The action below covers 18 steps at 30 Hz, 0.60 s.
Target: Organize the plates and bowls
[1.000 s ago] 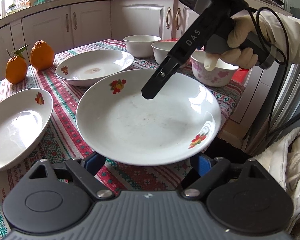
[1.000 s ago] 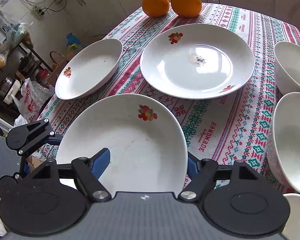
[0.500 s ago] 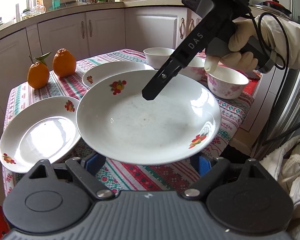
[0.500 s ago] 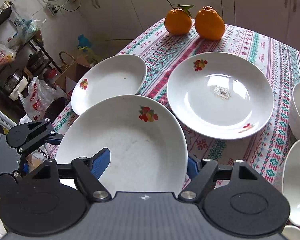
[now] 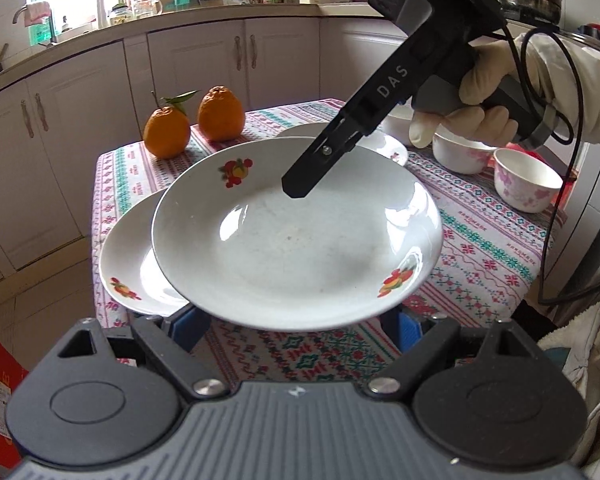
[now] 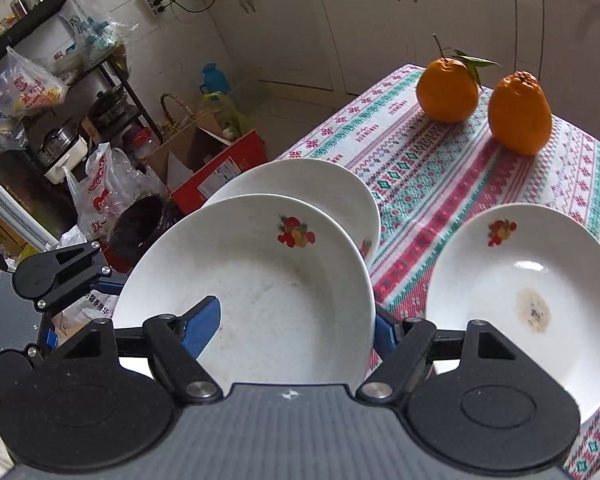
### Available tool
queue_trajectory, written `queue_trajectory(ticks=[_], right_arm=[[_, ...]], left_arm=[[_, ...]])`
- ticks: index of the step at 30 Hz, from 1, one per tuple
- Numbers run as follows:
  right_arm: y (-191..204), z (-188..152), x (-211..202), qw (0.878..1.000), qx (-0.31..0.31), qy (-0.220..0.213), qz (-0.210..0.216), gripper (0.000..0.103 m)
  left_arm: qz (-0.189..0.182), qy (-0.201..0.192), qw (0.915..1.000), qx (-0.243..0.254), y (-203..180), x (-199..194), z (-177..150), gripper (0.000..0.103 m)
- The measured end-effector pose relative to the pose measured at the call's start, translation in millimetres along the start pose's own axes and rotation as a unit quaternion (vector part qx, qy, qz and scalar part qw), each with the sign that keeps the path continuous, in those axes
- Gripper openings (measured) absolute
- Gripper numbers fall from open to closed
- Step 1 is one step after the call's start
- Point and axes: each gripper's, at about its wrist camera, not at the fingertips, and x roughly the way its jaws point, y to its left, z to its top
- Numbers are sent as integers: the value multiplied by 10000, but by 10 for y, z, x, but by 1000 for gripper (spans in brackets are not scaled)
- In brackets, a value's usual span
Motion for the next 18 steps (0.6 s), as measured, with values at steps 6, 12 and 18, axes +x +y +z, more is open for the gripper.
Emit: queue_trajectory(ticks=[6,12,18], right_arm=[[-9,258,264,9998,-128,21,143,81],[-34,371,475,9998,-131,90,140,81],[-79,414,577,9998,-59,111,159,81]], left_arm=[[217,38,9997,-133,225,24,-8,91],[290,63,9992,-259,365,70,-10,91],[302,81,9991,-295,430,102,-7,91]])
